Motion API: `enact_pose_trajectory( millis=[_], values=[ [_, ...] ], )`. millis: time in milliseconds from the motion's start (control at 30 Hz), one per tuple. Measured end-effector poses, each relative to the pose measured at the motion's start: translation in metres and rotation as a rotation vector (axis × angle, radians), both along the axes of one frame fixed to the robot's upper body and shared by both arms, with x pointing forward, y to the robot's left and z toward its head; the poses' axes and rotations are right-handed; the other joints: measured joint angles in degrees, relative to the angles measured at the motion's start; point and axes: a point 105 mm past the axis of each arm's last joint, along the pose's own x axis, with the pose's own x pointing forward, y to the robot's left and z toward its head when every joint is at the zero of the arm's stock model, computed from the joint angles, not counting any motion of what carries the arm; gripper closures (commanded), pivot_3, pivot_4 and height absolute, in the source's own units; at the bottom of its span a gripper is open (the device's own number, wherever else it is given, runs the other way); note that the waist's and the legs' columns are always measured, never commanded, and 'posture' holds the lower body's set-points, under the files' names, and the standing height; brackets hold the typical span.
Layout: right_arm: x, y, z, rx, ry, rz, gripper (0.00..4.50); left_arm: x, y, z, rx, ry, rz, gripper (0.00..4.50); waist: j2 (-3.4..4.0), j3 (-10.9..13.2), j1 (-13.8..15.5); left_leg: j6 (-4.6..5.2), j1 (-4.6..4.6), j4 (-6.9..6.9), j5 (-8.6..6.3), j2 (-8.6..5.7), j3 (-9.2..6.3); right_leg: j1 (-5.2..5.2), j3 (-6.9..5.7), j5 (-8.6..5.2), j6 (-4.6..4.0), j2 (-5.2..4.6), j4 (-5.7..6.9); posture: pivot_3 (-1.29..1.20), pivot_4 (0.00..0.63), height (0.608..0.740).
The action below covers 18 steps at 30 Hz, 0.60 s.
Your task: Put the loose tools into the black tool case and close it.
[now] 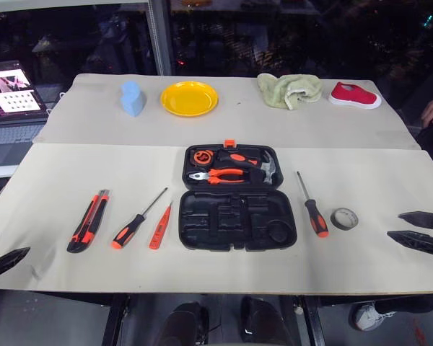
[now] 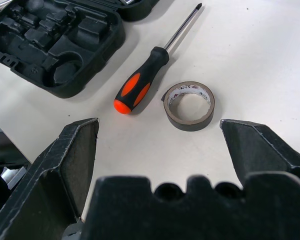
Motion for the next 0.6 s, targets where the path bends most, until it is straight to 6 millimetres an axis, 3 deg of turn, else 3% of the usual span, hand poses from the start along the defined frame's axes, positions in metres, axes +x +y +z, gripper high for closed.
enact_pose_trajectory(
  millis=[233, 333, 600],
  values=[
    [0.007, -0.005, -0.006, -0.043, -0.088, -0.031, 0.01, 0.017, -0.002, -0.001, 0.023, -0.021, 0.013, 0.00, 0.00, 0.00, 0.30, -0.01, 0.14, 0.01, 0.01, 0.00, 0.04, 0.06, 0.03, 0.03, 0.02, 0.01, 0.02, 0.00, 0.150, 0.740],
    [0.014, -0.003, 0.003, -0.048, -0.134, -0.038, 0.01, 0.027, -0.015, 0.002, 0.002, -0.005, -0.013, 0.00, -0.01, 0.00, 0.04, -0.06, 0.12, 0.02, 0.04, 0.02, 0.11, 0.07, 0.05, 0.10, -0.02, 0.03, 0.03, 0.00, 0.150, 0.740],
    [0.015, 0.059, 0.039, -0.020, -0.234, 0.154, 0.01, 0.059, -0.078, 0.034, -0.024, 0.065, -0.171, 0.00, -0.02, 0.00, -0.18, -0.38, 0.07, 0.00, 0.23, 0.18, 0.07, 0.03, 0.06, 0.16, -0.12, 0.26, 0.07, 0.00, 0.150, 0.740]
  ],
)
